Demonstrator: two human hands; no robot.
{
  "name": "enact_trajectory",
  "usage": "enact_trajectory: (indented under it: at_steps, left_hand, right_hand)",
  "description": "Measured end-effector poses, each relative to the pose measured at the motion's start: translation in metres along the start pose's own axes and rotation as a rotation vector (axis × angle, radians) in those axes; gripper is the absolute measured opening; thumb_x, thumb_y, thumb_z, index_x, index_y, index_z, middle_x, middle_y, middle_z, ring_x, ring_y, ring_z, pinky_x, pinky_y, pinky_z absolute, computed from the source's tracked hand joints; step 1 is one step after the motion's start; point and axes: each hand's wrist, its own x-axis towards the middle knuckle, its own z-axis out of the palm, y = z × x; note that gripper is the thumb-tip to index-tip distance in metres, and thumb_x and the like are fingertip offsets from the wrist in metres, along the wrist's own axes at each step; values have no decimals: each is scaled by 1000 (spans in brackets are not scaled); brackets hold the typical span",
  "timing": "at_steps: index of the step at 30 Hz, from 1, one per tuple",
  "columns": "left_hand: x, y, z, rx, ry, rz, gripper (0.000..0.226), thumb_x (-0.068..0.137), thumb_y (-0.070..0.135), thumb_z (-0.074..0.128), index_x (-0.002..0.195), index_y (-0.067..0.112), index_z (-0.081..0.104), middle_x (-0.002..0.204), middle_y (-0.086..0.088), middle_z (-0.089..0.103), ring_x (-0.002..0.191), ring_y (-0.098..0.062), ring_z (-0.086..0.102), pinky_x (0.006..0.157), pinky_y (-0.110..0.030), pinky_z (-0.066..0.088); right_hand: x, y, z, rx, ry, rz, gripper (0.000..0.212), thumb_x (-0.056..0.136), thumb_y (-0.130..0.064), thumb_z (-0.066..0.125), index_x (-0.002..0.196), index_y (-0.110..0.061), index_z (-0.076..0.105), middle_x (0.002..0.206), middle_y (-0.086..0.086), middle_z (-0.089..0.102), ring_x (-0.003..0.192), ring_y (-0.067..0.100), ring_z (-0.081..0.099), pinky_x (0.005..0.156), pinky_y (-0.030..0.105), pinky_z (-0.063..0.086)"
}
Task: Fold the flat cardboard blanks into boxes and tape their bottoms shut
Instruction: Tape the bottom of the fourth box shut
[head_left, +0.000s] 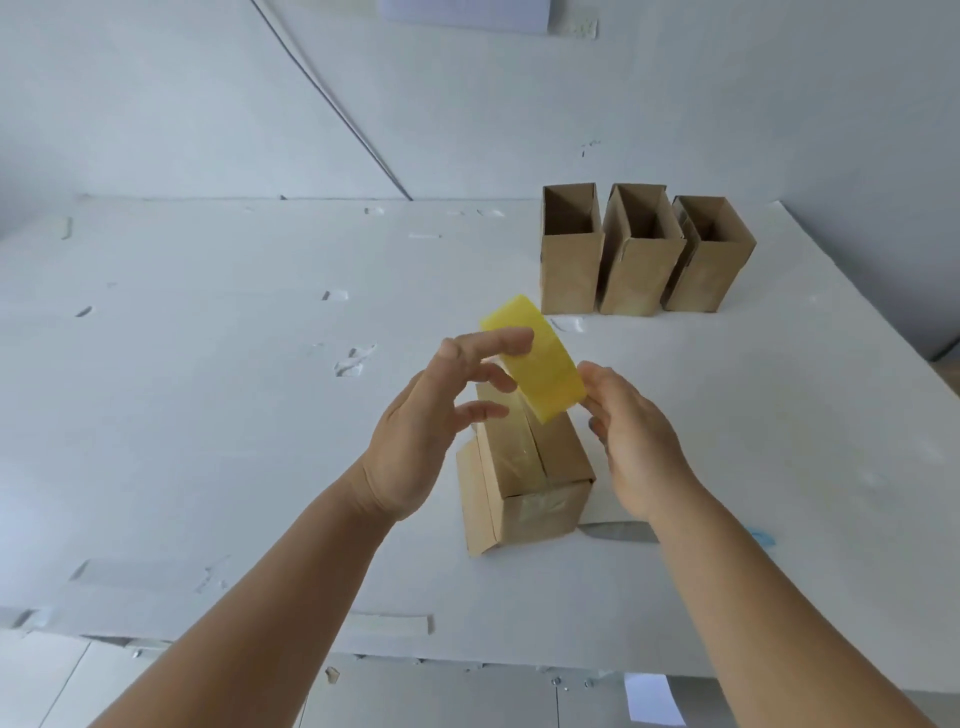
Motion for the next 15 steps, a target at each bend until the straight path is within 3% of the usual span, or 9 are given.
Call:
enact_trajectory:
  at_steps: [3, 6, 9, 12, 15]
  left_hand:
    - [-3, 6, 10, -45, -91, 1, 47, 90, 49, 32, 110, 24, 66, 118, 4, 62, 96, -14, 55, 88, -32, 47]
    - [-7, 11, 22, -66, -212, 29, 29, 91, 28, 44, 108, 11, 61, 104, 3, 63, 90, -12, 58, 87, -25, 45]
    - [-6, 16, 29, -33, -231, 25, 17, 86, 16, 56, 101, 20, 64, 99, -3, 58, 91, -18, 51, 86, -28, 42]
    - [-5, 24, 32, 124, -184, -16, 19, 85, 9, 59, 98, 21, 62, 91, 3, 63, 88, -12, 54, 81, -21, 44]
    - [-3, 34, 32, 340, -133, -147, 27, 87, 6, 62, 107, 23, 57, 90, 8, 71, 79, -4, 58, 75, -18, 47]
  right_hand:
    - [-5, -18, -12, 213, -109, 59, 44, 88, -53, 52, 120, -24, 57, 125, 1, 61, 111, 20, 59, 83, 31, 48]
    - [-14, -30, -23, 231, -294, 130, 79, 50, -70, 76, 110, -20, 69, 118, 11, 66, 108, 27, 63, 77, 36, 54]
    - [-22, -29, -37, 321, -464, 169, 84, 39, -68, 82, 100, -11, 75, 105, 15, 71, 92, 27, 70, 68, 33, 56]
    - [-22, -26, -51, 315, -403, 94, 82, 36, -69, 84, 95, -13, 74, 91, 14, 67, 83, 29, 62, 78, 34, 50]
    - [-23, -33, -61, 217, -313, -118, 62, 39, -68, 84, 86, -28, 74, 69, -3, 56, 64, 11, 48, 67, 25, 42]
